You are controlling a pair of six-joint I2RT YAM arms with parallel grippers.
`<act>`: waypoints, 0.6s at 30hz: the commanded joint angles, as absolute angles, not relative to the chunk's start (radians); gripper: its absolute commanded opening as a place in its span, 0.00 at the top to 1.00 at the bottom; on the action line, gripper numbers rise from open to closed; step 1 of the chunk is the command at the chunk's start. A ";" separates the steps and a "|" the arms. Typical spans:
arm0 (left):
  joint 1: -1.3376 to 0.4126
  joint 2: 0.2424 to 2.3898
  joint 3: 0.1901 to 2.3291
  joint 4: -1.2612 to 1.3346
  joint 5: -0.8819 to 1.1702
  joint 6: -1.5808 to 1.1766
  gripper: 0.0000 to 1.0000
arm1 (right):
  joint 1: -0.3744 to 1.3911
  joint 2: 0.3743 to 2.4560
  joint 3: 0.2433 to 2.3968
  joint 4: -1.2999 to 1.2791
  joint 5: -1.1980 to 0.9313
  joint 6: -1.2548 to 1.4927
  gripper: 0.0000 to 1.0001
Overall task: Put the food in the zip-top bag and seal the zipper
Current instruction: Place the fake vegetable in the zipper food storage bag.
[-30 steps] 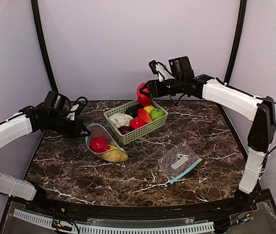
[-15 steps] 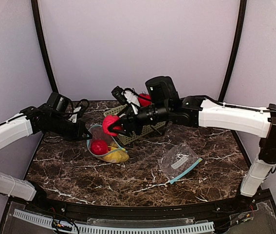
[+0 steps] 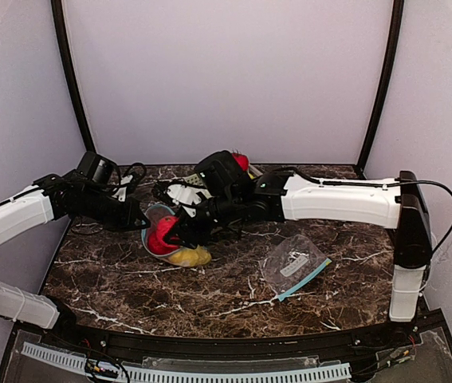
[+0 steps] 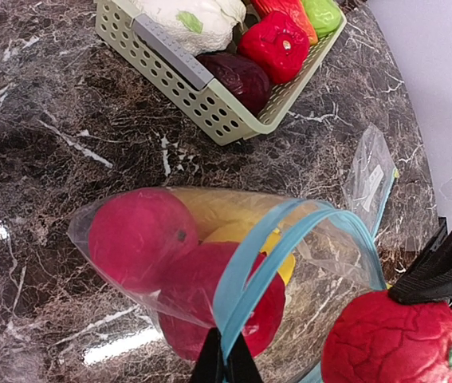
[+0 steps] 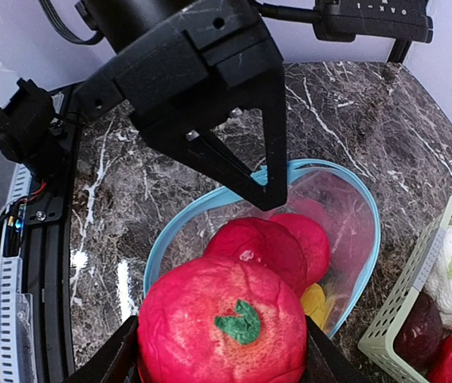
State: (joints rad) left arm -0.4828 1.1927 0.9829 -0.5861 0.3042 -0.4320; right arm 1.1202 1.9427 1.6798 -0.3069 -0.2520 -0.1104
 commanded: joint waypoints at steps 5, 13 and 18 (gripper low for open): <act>-0.490 1.184 1.020 -0.643 0.272 -0.422 0.99 | 1.145 1.974 1.754 -0.425 -0.050 -0.128 0.42; -0.492 1.182 1.020 -0.641 0.279 -0.422 0.99 | 1.146 1.977 1.764 -0.442 -0.005 -0.103 0.27; -0.495 1.181 1.020 -0.640 0.282 -0.421 0.99 | 1.146 1.965 1.779 -0.443 -0.015 -0.077 0.16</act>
